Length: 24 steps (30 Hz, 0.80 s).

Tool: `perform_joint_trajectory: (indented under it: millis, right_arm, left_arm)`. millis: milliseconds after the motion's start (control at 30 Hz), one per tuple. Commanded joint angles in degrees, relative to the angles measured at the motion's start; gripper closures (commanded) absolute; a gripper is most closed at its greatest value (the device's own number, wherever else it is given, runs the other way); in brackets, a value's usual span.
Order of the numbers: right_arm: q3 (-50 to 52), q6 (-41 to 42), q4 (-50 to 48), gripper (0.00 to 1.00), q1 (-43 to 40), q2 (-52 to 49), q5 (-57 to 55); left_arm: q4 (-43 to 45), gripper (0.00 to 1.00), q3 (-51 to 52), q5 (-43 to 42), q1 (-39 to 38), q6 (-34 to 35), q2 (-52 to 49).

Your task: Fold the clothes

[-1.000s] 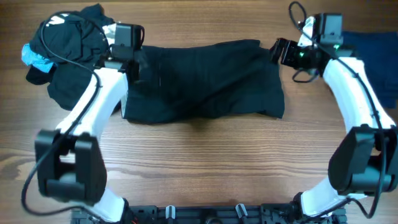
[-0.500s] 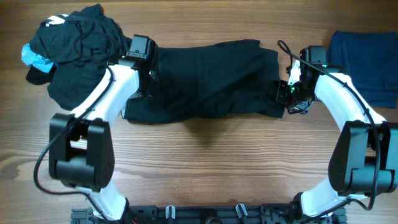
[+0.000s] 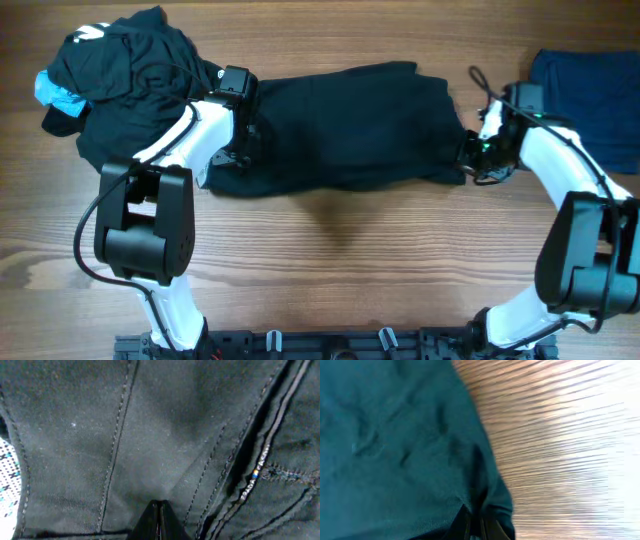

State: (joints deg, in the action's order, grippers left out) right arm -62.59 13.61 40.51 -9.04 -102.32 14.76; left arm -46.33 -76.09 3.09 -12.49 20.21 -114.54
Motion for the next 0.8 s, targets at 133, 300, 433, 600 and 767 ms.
perform_joint_trajectory:
  millis: [133, 300, 433, 600, 767]
  right_arm:
    - [0.6, -3.3, 0.1, 0.9, -5.2, 0.2, -0.9]
    - [-5.0, -3.3, 5.9, 0.5, -5.2, 0.2, 3.3]
    - [-14.2, -5.3, 12.9, 0.31, -5.2, 1.0, 4.5]
    - [-15.6, -12.2, 14.7, 0.22, -4.2, 1.0, 12.1]
    - [-15.6, -13.4, 13.7, 0.21, -1.9, 0.6, 12.1]
  left_arm:
    - [0.9, 0.96, 0.1, 1.9, 0.0, -0.1, -2.5]
    - [-1.4, 0.96, 0.1, 1.9, 0.0, -0.1, -1.0]
    - [-2.6, 0.96, 0.1, 1.7, 0.0, -0.1, 5.5]
    - [-6.3, 0.96, 0.1, 0.2, 0.5, 3.0, 12.4]
    - [-7.8, 0.96, 0.1, -0.9, 3.3, 4.3, 12.9]
